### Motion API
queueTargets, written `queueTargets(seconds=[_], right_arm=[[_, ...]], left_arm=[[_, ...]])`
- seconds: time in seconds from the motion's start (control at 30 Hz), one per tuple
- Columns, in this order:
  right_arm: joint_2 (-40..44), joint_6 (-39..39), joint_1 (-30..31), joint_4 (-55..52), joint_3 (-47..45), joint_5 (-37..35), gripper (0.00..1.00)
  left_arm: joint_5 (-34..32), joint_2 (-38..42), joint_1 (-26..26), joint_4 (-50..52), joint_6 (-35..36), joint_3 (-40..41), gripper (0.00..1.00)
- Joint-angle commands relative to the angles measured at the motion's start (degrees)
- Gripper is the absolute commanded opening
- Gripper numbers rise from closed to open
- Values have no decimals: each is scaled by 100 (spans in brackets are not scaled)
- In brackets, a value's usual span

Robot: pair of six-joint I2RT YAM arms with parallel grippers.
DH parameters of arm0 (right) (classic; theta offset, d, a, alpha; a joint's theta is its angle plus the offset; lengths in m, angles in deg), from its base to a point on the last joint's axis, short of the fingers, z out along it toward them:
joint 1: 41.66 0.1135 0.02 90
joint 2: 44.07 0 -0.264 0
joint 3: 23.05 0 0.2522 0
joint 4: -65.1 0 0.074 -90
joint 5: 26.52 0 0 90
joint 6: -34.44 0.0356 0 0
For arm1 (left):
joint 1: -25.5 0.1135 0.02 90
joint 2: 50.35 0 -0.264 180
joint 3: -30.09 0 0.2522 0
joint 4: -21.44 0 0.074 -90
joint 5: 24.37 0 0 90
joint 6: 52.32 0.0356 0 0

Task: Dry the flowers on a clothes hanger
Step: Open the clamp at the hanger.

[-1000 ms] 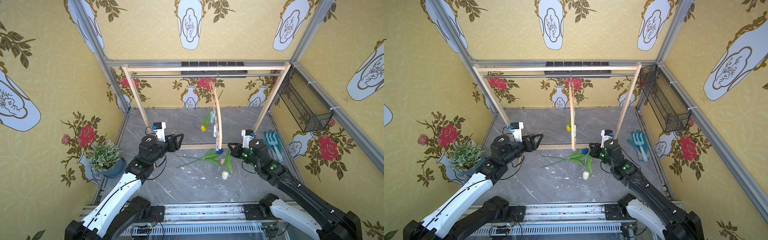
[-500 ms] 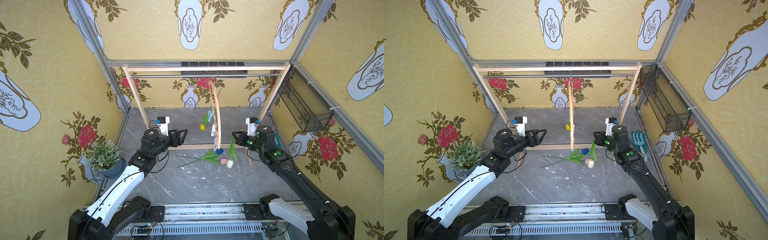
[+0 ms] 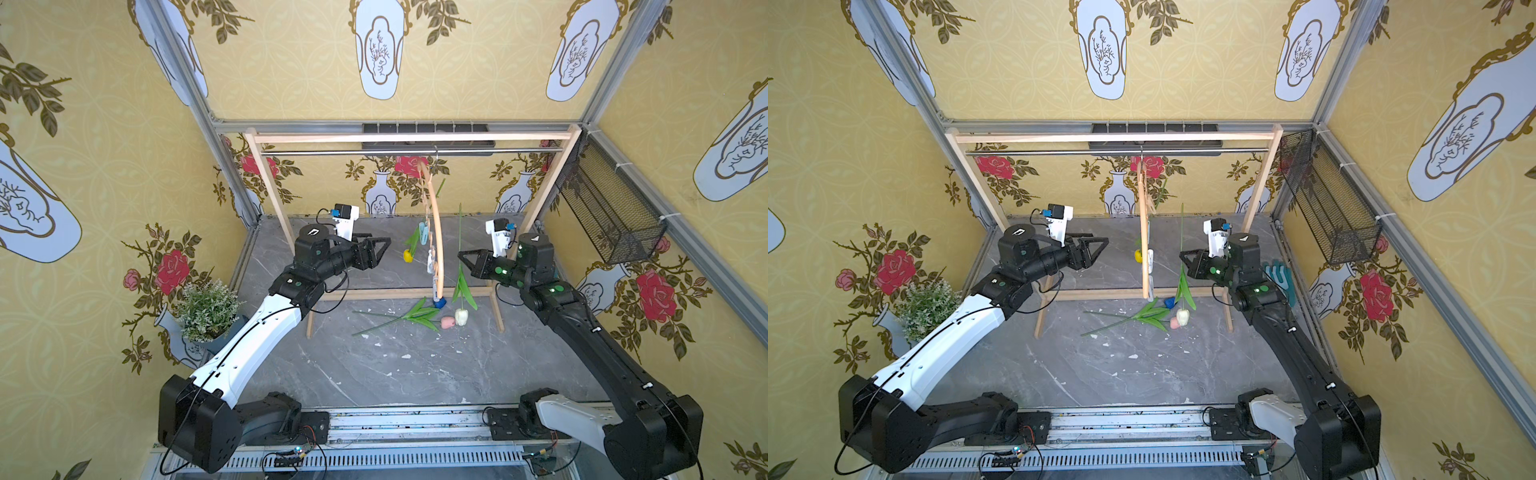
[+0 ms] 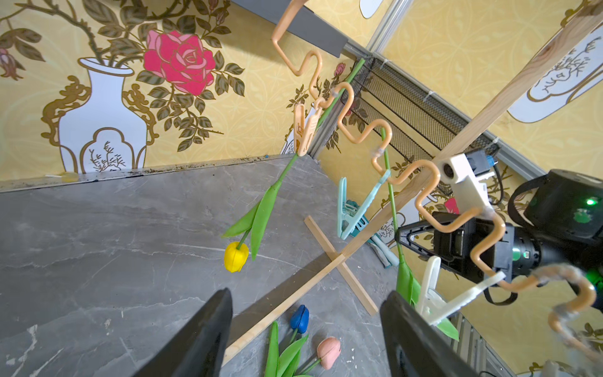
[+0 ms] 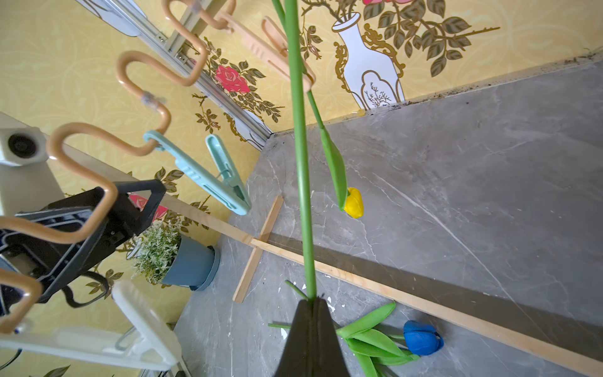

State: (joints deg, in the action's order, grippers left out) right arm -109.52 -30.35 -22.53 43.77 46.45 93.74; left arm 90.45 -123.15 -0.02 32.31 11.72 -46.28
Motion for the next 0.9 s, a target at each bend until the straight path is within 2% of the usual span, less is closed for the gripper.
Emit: queueTargets(seconds=[0.0,0.23,0.4,0.87], right_arm=[[-137,-248,-15,5,198,256,0],[-322,-304,-15,21,423,556,0],[-454,-322,-13,19,505,744,0],[-833,-349,79,105,594,1095,0]], left_arm=[[394,-259,3,127,299,-277,77],[1098,-976,3,57,314,-861,75],[1096,-1290,3,-211,232,-978,73],[1868,-1911,-76,-925,154,-1188,73]])
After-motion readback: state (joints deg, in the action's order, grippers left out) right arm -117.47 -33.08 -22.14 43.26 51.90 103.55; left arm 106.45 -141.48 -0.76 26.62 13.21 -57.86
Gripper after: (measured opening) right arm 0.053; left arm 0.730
